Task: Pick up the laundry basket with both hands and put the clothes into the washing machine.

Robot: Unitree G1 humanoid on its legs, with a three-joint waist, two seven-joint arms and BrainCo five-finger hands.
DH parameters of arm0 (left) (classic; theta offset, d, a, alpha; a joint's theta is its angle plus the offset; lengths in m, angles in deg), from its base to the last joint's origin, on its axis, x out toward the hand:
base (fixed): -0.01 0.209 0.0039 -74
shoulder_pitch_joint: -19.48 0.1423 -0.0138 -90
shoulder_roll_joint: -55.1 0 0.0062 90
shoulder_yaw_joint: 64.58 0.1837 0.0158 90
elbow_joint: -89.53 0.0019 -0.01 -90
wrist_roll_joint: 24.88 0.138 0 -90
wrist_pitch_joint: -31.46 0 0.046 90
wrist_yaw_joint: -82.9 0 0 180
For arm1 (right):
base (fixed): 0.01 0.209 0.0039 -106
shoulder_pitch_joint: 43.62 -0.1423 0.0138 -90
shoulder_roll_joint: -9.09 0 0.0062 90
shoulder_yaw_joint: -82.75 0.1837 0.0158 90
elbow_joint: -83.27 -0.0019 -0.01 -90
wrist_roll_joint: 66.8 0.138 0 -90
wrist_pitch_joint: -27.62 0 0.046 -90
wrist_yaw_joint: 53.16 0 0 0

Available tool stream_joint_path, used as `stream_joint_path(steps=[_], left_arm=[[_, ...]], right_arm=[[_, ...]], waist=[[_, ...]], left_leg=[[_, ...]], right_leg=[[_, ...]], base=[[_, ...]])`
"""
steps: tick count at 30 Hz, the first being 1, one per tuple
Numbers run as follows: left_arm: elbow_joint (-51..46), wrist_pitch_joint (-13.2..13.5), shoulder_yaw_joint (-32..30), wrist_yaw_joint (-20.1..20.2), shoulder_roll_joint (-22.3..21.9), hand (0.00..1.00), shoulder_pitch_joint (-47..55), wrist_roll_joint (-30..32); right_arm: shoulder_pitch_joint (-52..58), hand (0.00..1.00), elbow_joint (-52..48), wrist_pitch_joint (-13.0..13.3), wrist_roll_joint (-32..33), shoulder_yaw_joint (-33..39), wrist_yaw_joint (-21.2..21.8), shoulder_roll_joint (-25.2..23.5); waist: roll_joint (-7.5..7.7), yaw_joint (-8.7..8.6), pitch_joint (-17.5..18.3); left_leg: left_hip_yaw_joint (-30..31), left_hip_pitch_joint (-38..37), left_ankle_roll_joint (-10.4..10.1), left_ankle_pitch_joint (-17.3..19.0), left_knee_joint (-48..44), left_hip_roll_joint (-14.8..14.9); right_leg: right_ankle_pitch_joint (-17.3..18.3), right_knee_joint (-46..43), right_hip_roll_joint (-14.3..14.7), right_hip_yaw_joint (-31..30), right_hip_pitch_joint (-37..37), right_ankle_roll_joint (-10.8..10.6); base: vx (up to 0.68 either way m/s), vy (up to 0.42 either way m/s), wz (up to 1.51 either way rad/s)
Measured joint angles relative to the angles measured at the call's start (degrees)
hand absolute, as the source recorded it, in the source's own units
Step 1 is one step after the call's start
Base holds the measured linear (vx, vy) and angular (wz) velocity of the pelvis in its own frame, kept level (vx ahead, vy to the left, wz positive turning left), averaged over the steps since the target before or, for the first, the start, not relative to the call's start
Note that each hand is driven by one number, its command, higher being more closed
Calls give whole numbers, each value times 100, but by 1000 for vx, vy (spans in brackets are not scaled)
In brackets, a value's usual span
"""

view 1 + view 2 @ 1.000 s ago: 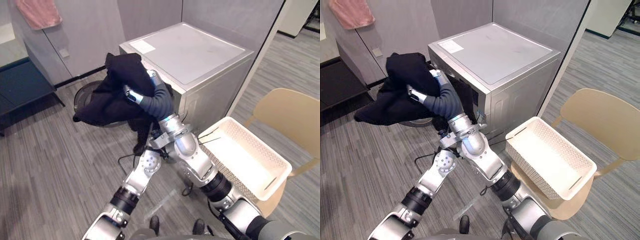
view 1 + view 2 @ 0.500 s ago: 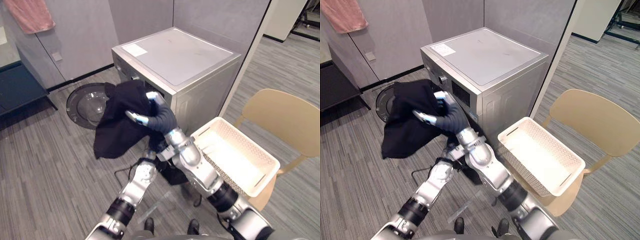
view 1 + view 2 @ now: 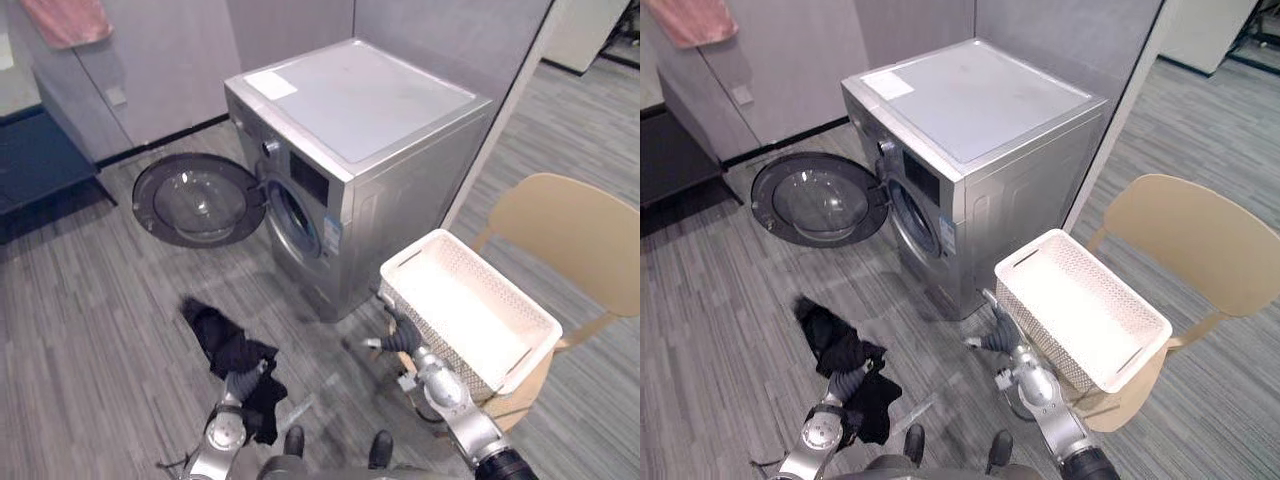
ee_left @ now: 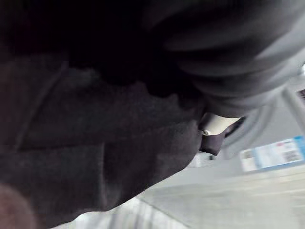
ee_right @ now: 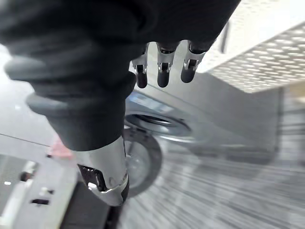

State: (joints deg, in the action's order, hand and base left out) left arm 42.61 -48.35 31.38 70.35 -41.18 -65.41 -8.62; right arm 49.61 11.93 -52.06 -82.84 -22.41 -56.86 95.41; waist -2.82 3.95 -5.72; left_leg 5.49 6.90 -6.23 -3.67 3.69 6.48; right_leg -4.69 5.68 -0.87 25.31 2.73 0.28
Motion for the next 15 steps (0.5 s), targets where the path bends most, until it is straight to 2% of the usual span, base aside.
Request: stream_joint_path(steps=[1, 2, 3, 4, 5, 6, 7, 8, 10, 11, 12, 13, 14, 15], left_arm=[[23, -21, -2, 9, 0, 100, 16, 36], [32, -73, 1, 24, -14, 100, 14, 85], [36, -97, 1, 30, -49, 100, -4, 177], [36, -97, 3, 31, -74, 100, -7, 197], [47, -100, 2, 40, -145, 100, 10, 202], [56, -103, -2, 41, -209, 100, 44, 202], [83, -103, -43, 41, -232, 100, 58, 199], [161, -101, -167, 39, -232, 100, 55, 189], [346, -103, -277, 28, -249, 100, 38, 137], [438, -104, -293, 27, -287, 100, 69, 96], [458, -104, -298, 26, -295, 100, 110, 44], [452, -104, -334, 18, -286, 100, 141, -48], [431, -106, -360, 13, -280, 100, 135, -66], [356, -112, -420, -4, -232, 100, 116, -119]], right_arm=[[16, 0, 106, -17, -72, 60, -3, -7], [22, 0, 280, -55, -189, 184, -28, -15], [2, 0, 544, -91, -325, 351, -112, -30], [-8, 0, 631, -103, -344, 401, -142, -46], [-64, 0, 869, -170, -402, 524, -178, 6], [-117, 0, 1097, -196, -440, 587, -210, 62], [-217, 0, 1377, -205, -450, 618, -253, 61], [-328, 0, 1671, -222, -464, 633, -283, 4], [-411, 0, 2001, -257, -499, 658, -282, -90], [-383, 0, 2119, -302, -510, 659, -269, -127], [-377, 0, 2176, -338, -522, 649, -257, -151], [-365, 0, 2187, -397, -539, 642, -243, -185], [-372, 0, 2186, -413, -539, 640, -238, -193], [-386, 0, 2195, -421, -532, 637, -231, -247]], waist=[[-1, -1, -1], [-16, -7, -21], [46, -9, -70], [57, -18, -95], [13, -27, -136], [-95, -32, -132], [-169, -23, -138], [-88, -10, -182], [-11, -14, -217], [57, -10, -253], [100, -31, -277], [167, -76, -313], [205, -120, -335], [241, -190, -364]], left_leg=[[31, 94, 2, 1, -1, -4], [-50, 271, 114, 59, 2, -2], [-704, 386, 539, 223, 0, -5], [-1060, 396, 571, 243, -21, -6], [-1811, 419, 579, 244, -128, -8], [-2186, 353, 574, 222, -247, 23], [-2231, 299, 469, -110, -282, 79], [-2152, 261, 477, -77, -323, 2], [-2007, 179, 588, 201, -502, -237], [-1923, 18, 693, 438, -663, -457], [-1825, -101, 771, 588, -762, -614], [-1607, -246, 884, 806, -942, -868], [-1506, -311, 946, 895, -1021, -946], [-1254, -410, 1053, 1051, -1176, -1049]], right_leg=[[24, 0, -13, 120, 43, -12], [81, -1, -61, 360, 96, -71], [120, -3, -251, 627, 142, -118], [144, -19, -335, 700, 146, -151], [203, -146, -477, 869, 148, -223], [272, -288, -516, 978, 135, -294], [295, -424, -536, 1084, 100, -334], [340, -538, -668, 1111, 36, -400], [746, -1229, -1116, 1259, 17, -644], [1024, -2083, -1592, 1218, 48, -814], [1153, -2737, -1947, 1126, 98, -844], [1185, -3929, -2469, 725, 345, -480], [1059, -4370, -2594, 449, 513, -244], [704, -5268, -2613, -527, 984, 116]], base=[[8, -26, 105], [57, 34, 116], [95, 60, 117], [118, 106, 115], [169, 172, 80], [242, 229, 77], [303, 232, 57], [249, 160, 57], [241, 162, 61], [316, 218, 61], [322, 237, 80], [281, 225, 70], [310, 220, 97], [277, 150, 91]])
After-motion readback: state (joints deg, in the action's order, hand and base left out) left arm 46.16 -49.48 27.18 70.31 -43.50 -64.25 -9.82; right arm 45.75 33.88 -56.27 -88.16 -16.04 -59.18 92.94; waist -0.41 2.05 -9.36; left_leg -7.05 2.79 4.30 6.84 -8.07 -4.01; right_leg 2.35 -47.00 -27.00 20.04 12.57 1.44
